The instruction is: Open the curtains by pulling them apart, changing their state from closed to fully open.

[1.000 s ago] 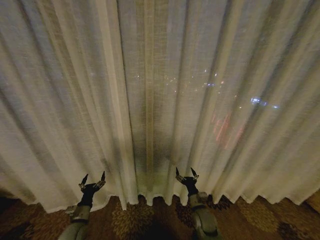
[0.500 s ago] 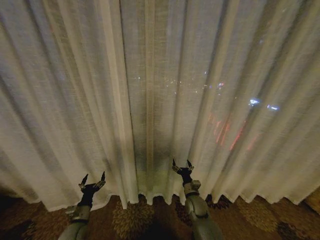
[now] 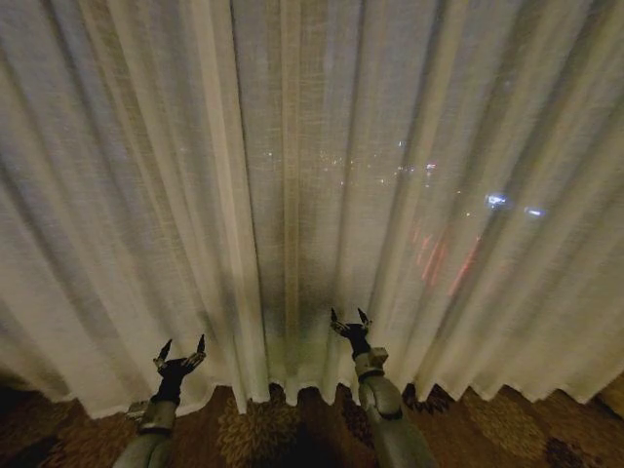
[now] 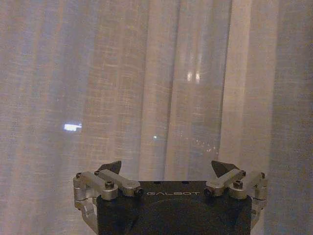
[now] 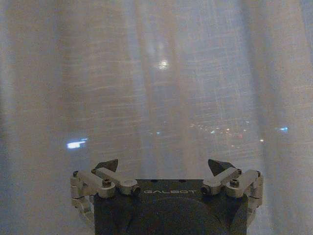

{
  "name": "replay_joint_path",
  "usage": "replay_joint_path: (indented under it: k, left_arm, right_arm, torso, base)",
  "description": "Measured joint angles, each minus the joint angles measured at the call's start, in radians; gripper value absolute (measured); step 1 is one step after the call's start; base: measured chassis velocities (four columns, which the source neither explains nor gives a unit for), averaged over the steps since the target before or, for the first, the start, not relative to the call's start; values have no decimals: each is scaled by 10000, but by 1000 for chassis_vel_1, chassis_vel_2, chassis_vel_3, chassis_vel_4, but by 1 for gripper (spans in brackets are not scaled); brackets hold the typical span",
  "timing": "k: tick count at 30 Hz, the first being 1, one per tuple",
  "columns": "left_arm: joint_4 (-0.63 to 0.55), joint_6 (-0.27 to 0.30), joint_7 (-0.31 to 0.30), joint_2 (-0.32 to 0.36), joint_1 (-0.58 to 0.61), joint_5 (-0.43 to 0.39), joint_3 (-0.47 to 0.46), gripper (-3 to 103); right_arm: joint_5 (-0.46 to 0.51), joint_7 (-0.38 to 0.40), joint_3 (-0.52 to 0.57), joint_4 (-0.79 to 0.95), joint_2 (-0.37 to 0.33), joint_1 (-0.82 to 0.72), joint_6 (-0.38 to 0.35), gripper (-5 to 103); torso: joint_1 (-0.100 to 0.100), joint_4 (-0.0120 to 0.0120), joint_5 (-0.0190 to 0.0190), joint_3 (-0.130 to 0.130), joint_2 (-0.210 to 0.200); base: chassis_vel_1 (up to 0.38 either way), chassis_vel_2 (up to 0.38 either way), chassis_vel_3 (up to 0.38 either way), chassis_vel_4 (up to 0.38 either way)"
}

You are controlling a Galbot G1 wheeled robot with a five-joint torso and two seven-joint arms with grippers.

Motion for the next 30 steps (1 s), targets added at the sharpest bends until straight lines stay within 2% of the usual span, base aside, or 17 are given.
replay_joint_path:
  k: [6, 14, 20, 30]
  left_arm:
    - [0, 0, 0, 0, -3, 0, 0, 100]
    - [0, 0, 0, 0, 0, 0, 0, 100]
    - [-1, 0, 0, 0, 1, 1, 0, 100]
    - [0, 0, 0, 0, -1, 0, 0, 100]
  right_arm:
    - [-241, 351, -8, -120, 0, 209, -126, 100]
    - [-312, 711, -22, -418, 29, 544, -316, 100]
    - [-455, 1075, -49, -1109, 17, 1158, -363, 100]
    - [-579, 1192, -225, -2462, -17, 2311, -254, 100]
  torso:
    - [18, -1, 1, 6, -7]
    - [-3, 0, -1, -1, -1]
    - [-6, -1, 1, -2, 4]
    - [3, 1, 0, 1, -2]
  base:
    - [-150, 169, 153, -159]
    - [-29, 19, 23, -33]
    - [14, -12, -12, 21]
    - [0, 0, 0, 0]
